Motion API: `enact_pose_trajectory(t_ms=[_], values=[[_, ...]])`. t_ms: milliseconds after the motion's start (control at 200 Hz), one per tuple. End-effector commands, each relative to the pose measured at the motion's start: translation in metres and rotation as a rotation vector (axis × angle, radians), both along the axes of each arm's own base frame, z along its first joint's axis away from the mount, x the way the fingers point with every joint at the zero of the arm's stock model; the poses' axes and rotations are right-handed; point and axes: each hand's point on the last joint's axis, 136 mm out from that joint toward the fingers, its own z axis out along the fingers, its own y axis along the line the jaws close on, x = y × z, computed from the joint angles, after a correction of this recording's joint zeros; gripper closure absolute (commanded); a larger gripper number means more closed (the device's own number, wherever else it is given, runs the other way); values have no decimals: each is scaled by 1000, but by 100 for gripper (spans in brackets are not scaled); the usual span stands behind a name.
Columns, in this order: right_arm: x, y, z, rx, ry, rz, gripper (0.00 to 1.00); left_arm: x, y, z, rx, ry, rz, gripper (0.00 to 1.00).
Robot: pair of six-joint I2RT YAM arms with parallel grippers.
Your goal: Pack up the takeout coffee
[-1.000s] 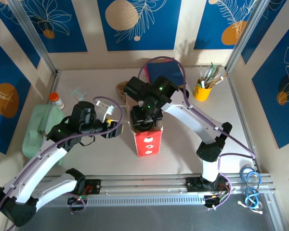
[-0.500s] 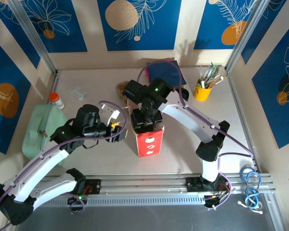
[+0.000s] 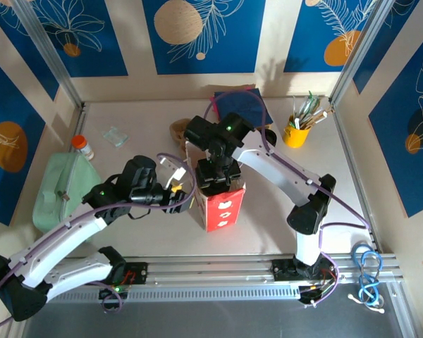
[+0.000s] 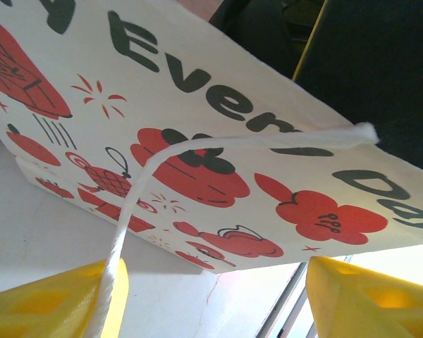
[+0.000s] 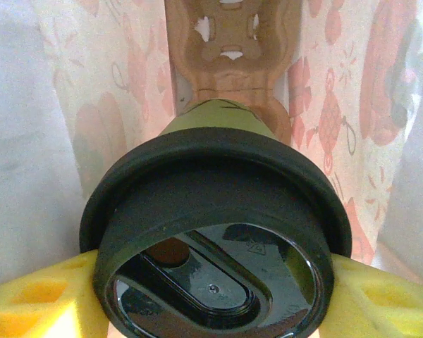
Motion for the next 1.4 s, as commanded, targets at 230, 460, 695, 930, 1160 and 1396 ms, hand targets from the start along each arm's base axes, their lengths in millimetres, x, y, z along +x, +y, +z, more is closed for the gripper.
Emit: enact_pose_trajectory(t_ms=[230,460,695,930,1160,1396], values=[[-23,-28,-15,-136,153,51,45,1,6,8,6,-75,10,32],[-24,-28,-23,-149,186,69,45,-1,8,12,-5,-88,10,31],[-21,-23,-30,-165,199,81,45,0,8,10,3,-85,15,31],[-19,-22,-37,-187,211,86,45,1,8,8,9,-85,17,31],[-16,-22,-42,-205,212,87,45,2,9,8,12,-89,23,31],[-18,-22,-44,-210,223,92,45,2,10,9,15,-91,27,31]])
